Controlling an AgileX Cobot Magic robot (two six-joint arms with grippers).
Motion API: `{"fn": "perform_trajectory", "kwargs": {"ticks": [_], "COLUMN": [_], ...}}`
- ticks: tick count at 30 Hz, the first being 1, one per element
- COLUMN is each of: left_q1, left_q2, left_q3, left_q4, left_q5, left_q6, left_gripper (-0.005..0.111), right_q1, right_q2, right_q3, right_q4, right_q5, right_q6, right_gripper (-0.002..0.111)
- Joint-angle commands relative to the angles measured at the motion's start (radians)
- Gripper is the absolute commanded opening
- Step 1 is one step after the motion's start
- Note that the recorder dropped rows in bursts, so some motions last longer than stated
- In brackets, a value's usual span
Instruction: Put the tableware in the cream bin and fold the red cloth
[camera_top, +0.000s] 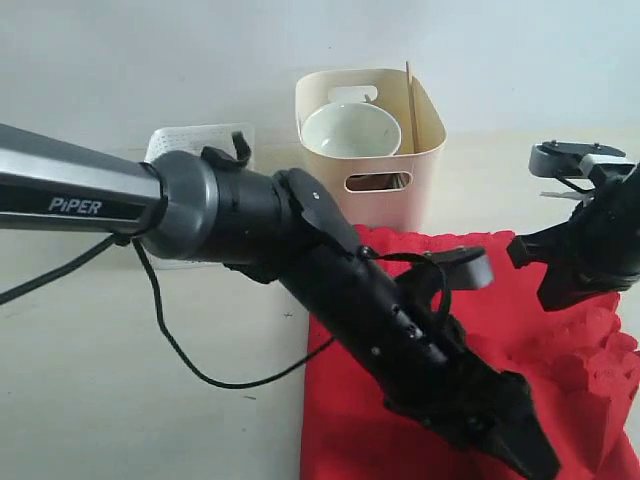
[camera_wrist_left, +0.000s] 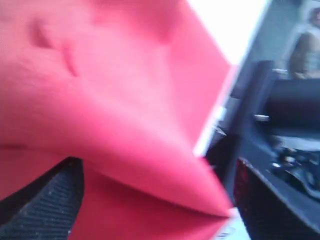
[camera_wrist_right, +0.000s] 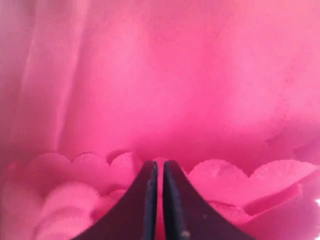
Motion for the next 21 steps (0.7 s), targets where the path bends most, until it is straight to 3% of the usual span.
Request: {"fn": "perform_trajectory", "kwargs": {"ticks": [1,5,9,14,18,21], "left_q1": [-0.052,-0.082,-0.087,-0.041,0.024,0.064], "left_q2": [-0.008,-0.015,-0.017,-0.056,-0.124,-0.177], "left_q3": [0.002,0.002,0.002,0.002,0.003,0.003], "left_q4": [-0.245,-0.256,-0.186,-0.035,0.138,0.276], "left_q5": [0.166,0.277,0.288,0.208,0.119,0.051], "left_q6": [0.253,0.299,0.257,0.134,-0.023,-0.167], "left_gripper": [0.078,0.078,0.076,0.059,0.054,0.054], "right_q1": [0.000,0.000,0.000,0.000,0.000,-0.002], "right_q2": [-0.002,-0.002,-0.002,-0.002,-0.002,-0.002], "right_q3": [0.005,0.005,0.005,0.005,0.005,0.005], "right_q4": [-0.158,-0.266,-0.283,-0.283,-0.283,-0.295], "right_q5": [-0.043,-0.047,-0.047,-0.036,-0.020,0.001], "right_q6": [0.156,0.272,0.283,0.296,0.296,0.296], "right_gripper": [0.007,0.007,0.007,0.008,0.025,0.045]}}
